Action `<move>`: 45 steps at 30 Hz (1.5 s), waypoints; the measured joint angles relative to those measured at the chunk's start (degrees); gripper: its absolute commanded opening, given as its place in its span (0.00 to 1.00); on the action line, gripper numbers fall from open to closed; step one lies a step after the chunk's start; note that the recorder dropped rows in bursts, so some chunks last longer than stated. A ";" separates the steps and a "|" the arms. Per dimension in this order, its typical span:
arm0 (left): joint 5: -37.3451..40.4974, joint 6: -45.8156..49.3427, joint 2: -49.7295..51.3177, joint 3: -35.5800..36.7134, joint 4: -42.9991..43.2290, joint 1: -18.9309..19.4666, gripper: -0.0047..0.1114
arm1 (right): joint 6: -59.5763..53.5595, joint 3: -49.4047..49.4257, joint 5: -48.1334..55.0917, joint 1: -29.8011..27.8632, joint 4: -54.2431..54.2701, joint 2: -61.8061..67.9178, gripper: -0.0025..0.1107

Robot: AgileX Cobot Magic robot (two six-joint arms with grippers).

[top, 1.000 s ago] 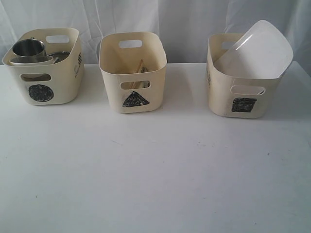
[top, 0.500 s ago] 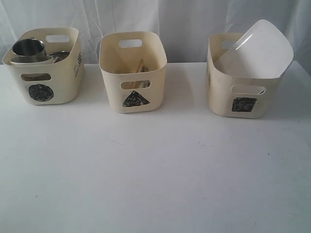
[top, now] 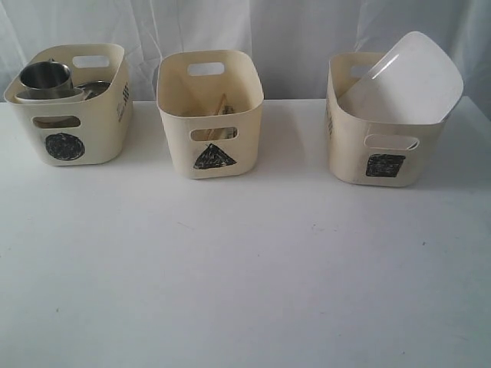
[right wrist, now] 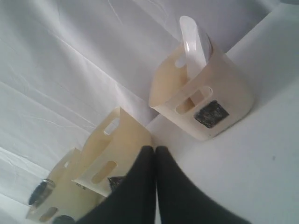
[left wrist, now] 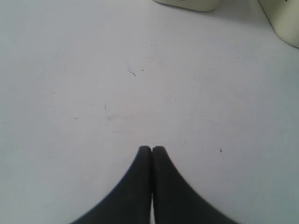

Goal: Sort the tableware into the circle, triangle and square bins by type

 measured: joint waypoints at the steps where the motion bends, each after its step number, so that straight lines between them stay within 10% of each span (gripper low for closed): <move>1: 0.00 0.00 0.00 0.00 0.00 0.00 0.04 | -1.46 2.02 -0.37 0.00 -0.11 -0.01 0.02; 13: 0.00 0.00 0.00 0.00 0.00 0.00 0.04 | -50.65 8.27 0.95 0.00 3.35 -0.13 0.02; 45: 0.00 0.00 0.00 0.00 0.00 0.00 0.04 | -53.32 8.27 0.95 0.00 7.48 -0.13 0.02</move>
